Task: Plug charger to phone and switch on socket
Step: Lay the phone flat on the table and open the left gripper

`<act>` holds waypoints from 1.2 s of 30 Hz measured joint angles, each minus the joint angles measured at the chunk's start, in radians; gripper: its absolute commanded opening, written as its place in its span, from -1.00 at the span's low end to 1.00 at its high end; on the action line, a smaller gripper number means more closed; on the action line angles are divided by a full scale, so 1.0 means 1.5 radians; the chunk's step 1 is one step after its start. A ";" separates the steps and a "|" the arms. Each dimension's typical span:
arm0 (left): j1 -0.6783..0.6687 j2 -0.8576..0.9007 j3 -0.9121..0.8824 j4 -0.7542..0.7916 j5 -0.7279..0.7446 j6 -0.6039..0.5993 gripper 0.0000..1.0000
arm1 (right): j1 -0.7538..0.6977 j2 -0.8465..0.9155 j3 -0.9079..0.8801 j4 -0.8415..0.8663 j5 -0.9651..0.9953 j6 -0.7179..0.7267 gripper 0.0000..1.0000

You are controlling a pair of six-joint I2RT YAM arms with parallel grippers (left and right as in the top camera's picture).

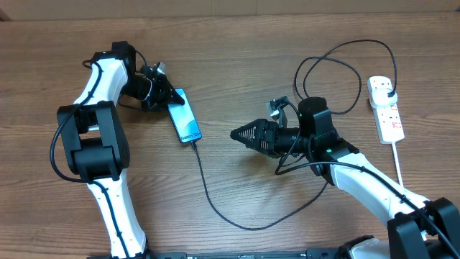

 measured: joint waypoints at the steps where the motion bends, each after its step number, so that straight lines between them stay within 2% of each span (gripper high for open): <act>1: 0.000 0.000 0.000 0.000 -0.001 0.000 -0.43 | 0.000 0.000 0.000 0.000 0.000 0.000 1.00; 15: 0.000 0.000 0.000 -0.002 -0.044 0.000 -0.30 | 0.000 0.000 0.000 0.000 0.000 0.000 1.00; 19: 0.000 0.000 0.000 -0.002 -0.062 0.000 -0.16 | 0.000 0.000 0.000 0.000 0.000 -0.001 1.00; 27: 0.000 0.000 0.000 -0.002 -0.096 0.000 -0.06 | 0.000 0.000 0.000 0.000 0.000 -0.002 1.00; 36: 0.000 0.000 0.000 0.001 -0.124 -0.001 -0.09 | 0.000 0.000 0.000 -0.027 0.000 -0.007 1.00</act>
